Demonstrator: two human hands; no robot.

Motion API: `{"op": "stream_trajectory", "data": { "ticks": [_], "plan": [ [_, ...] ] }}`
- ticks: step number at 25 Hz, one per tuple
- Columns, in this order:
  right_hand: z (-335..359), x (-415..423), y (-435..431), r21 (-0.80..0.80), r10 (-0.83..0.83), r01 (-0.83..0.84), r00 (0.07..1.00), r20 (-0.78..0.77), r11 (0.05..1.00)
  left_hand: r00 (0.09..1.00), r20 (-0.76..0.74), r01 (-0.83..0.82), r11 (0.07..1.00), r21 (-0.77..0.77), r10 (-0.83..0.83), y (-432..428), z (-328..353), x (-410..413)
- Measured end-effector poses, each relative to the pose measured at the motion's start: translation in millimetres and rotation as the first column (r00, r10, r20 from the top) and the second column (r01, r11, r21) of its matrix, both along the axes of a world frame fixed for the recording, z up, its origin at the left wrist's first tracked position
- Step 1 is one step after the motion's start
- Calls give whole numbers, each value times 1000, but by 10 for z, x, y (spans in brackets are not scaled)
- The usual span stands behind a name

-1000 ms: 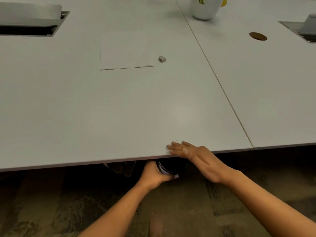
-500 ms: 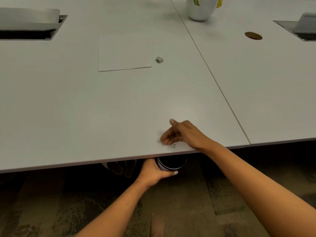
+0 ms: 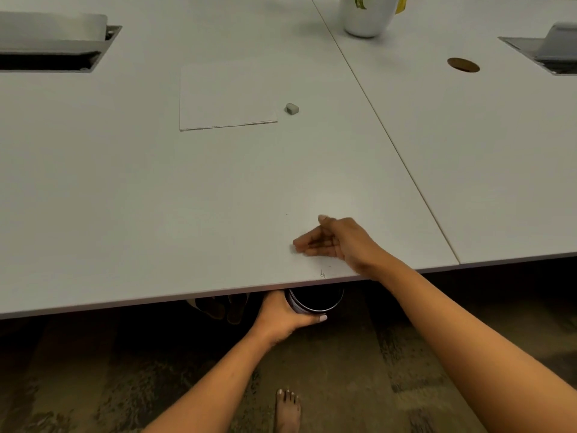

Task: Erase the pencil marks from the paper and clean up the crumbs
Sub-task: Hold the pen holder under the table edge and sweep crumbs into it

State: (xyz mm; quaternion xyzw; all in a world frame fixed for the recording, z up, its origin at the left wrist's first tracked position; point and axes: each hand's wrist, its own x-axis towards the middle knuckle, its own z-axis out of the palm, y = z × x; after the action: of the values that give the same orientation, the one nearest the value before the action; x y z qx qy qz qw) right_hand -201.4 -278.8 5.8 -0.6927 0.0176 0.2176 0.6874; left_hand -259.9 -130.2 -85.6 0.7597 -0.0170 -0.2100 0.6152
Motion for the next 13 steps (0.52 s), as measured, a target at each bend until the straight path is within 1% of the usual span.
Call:
{"op": "stream_trajectory", "data": {
  "ticks": [3, 5, 6, 7, 8, 9, 10, 11, 12, 13],
  "plan": [
    [31, -227, -35, -106, 165, -166, 986, -25, 980, 1000, 5, 28, 999, -27, -28, 0, -23, -12],
    [76, -255, -67, -115, 210, -215, 976, -53, 970, 999, 16, 34, 999, -28, -34, 5, -35, -30],
    [91, -225, -73, -78, 186, -191, 980, -68, 978, 999, 22, 29, 999, -23, -29, 6, -47, -36],
    [97, -170, -75, -17, 113, -115, 990, -83, 993, 999, 28, 24, 1000, -13, -23, 3, -59, -39],
    [88, -97, -77, 57, 10, -4, 995, -98, 998, 999, 34, 20, 1000, 2, -20, 4, -73, -44],
    [81, -27, -72, 115, -83, 96, 990, -112, 989, 999, 38, 21, 1000, 16, -22, 1, -82, -47],
    [74, 18, -65, 139, -131, 148, 983, -126, 979, 999, 40, 22, 999, 25, -23, -4, -93, -51],
    [71, 31, -45, 129, -126, 146, 981, -147, 981, 999, 43, 21, 999, 31, -22, -6, -95, -52],
    [66, 9, -23, 101, -77, 96, 982, -174, 990, 999, 40, 20, 999, 38, -21, -7, -93, -52],
    [70, -41, -4, 59, 3, 10, 978, -208, 998, 999, 39, 23, 999, 36, -24, -8, -82, -53]
  ]
}}
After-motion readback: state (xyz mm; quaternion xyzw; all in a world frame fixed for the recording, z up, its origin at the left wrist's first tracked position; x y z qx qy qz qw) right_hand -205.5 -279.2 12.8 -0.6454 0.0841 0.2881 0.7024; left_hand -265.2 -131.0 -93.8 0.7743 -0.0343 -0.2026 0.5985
